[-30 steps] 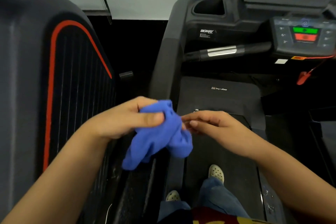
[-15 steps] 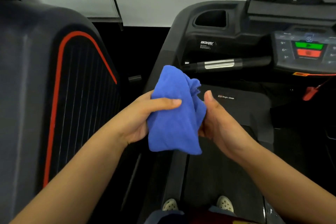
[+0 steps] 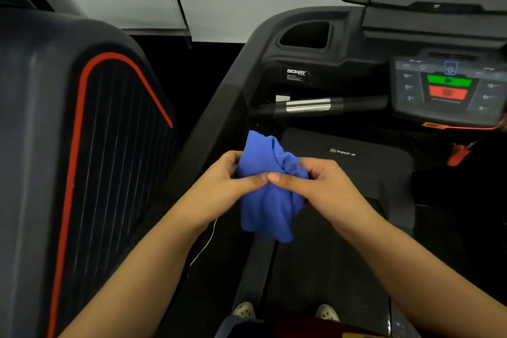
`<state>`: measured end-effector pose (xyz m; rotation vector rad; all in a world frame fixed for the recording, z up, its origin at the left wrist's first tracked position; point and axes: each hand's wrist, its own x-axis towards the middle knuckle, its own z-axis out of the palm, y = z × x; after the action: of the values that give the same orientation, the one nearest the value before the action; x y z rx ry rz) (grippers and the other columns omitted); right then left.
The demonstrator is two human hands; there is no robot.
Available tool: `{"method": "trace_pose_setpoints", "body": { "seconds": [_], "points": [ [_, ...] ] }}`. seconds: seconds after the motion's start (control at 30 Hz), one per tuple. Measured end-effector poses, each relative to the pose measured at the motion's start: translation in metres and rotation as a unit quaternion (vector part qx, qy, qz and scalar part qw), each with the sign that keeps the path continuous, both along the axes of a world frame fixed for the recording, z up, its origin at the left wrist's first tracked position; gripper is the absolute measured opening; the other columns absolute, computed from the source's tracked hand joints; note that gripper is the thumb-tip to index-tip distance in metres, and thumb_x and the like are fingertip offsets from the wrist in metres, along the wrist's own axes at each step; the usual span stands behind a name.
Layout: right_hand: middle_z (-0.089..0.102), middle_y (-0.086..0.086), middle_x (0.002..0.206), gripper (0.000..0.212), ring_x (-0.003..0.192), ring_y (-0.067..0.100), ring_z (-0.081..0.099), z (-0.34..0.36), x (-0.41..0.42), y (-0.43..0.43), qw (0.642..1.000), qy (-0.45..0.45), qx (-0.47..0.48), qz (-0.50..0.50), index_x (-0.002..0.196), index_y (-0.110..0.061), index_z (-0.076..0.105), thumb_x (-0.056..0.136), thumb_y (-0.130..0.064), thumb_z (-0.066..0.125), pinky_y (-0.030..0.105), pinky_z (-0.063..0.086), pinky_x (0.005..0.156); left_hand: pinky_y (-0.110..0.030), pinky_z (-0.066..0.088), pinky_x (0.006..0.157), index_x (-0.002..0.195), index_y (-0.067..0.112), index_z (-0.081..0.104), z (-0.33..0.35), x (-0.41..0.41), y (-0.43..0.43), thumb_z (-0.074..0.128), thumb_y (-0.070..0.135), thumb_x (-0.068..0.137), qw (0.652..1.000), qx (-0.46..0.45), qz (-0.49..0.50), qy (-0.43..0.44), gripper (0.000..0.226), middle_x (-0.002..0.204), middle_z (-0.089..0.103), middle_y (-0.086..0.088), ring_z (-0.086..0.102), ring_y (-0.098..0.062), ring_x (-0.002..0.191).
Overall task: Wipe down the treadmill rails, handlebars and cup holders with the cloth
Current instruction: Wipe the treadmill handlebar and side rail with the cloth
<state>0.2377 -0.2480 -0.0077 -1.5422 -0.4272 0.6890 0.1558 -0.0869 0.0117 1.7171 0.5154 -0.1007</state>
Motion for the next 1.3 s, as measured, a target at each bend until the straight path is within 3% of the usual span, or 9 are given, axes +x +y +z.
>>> {"method": "trace_pose_setpoints", "body": {
  "seconds": [0.13,0.23,0.4,0.5,0.7,0.87,1.0,1.17,1.3],
  "points": [
    [0.073,-0.008,0.097,0.033,0.095,0.003,0.067,0.002,0.021,-0.019,0.99,-0.136,-0.018,0.034,0.107,-0.024,0.07,0.075,-0.019,0.075,0.022,0.053,0.082,-0.038,0.043,0.099,0.124,0.017,0.055,-0.022,0.0,-0.017,0.069,0.028,0.067,0.988,-0.114,0.104,0.008,0.06,0.124,0.062,0.002,0.056,-0.012,0.115],
    [0.073,-0.013,0.097,0.033,0.095,-0.001,0.066,0.005,0.038,-0.035,0.983,-0.182,-0.011,0.033,0.108,-0.029,0.069,0.078,-0.014,0.073,0.019,0.053,0.079,-0.036,0.05,0.084,0.126,0.009,0.054,-0.03,0.001,-0.038,0.055,0.024,0.081,0.931,-0.287,0.223,0.024,0.047,0.133,0.054,-0.009,0.055,-0.022,0.117],
    [0.071,-0.007,0.109,0.042,0.107,0.005,0.063,0.005,0.058,-0.057,0.967,-0.234,0.019,0.096,0.112,-0.017,0.069,0.075,0.002,0.073,0.026,0.051,0.093,-0.028,0.058,0.065,0.113,0.006,0.065,-0.026,0.013,-0.079,0.045,0.063,0.078,0.897,-0.41,0.154,0.063,0.069,0.109,0.068,-0.014,0.07,-0.02,0.087],
    [0.068,-0.007,0.114,0.051,0.111,0.003,0.061,-0.001,0.064,-0.07,0.953,-0.264,0.022,0.146,0.113,-0.018,0.067,0.071,0.012,0.071,0.023,0.048,0.094,-0.026,0.058,0.064,0.11,0.009,0.068,-0.025,0.027,-0.093,0.046,0.048,0.087,0.875,-0.456,0.16,-0.011,0.05,0.099,0.07,-0.014,0.07,-0.018,0.079],
    [0.061,-0.007,0.127,0.053,0.123,0.004,0.051,-0.015,0.071,-0.097,0.952,-0.257,0.022,0.167,0.106,-0.023,0.07,0.07,0.013,0.055,0.022,0.043,0.101,-0.039,0.056,0.083,0.127,0.007,0.055,-0.042,0.036,-0.117,0.064,0.012,0.08,0.903,-0.36,0.215,-0.096,0.048,0.122,0.062,-0.019,0.062,-0.033,0.109],
    [0.058,-0.007,0.129,0.043,0.118,0.005,0.055,-0.02,0.073,-0.089,0.995,-0.003,0.049,0.084,0.114,-0.032,0.064,0.074,-0.015,0.063,0.027,0.049,0.092,-0.034,0.056,0.082,0.13,0.013,0.05,-0.041,0.032,-0.117,0.068,-0.001,0.073,0.918,-0.272,0.239,-0.163,0.061,0.122,0.064,-0.01,0.064,-0.026,0.108],
    [0.069,0.006,0.113,0.061,0.102,0.019,0.067,-0.02,0.069,-0.055,0.959,0.226,-0.032,0.166,0.117,-0.014,0.062,0.068,-0.05,0.065,0.039,0.054,0.087,-0.04,0.055,0.085,0.131,0.018,0.047,-0.039,0.029,-0.1,0.079,0.002,0.065,0.946,-0.177,0.224,-0.156,0.075,0.12,0.065,-0.004,0.065,-0.024,0.107],
    [0.072,0.005,0.104,0.049,0.099,0.022,0.068,-0.018,0.069,-0.009,0.964,0.16,-0.07,0.201,0.108,-0.016,0.066,0.068,-0.044,0.071,0.042,0.054,0.09,-0.037,0.057,0.08,0.118,0.025,0.048,-0.031,0.024,-0.07,0.087,0.01,0.05,0.952,-0.071,0.262,-0.141,0.08,0.112,0.067,0.0,0.068,-0.015,0.099],
    [0.069,0.01,0.106,0.028,0.1,0.029,0.065,-0.015,0.07,0.024,0.98,0.079,-0.054,0.176,0.107,-0.015,0.062,0.083,-0.028,0.068,0.047,0.052,0.086,-0.048,0.055,0.085,0.118,0.044,0.044,-0.03,0.021,-0.04,0.09,0.009,0.049,0.928,-0.12,0.312,-0.164,0.09,0.119,0.063,-0.004,0.066,-0.024,0.105]
  ]
}}
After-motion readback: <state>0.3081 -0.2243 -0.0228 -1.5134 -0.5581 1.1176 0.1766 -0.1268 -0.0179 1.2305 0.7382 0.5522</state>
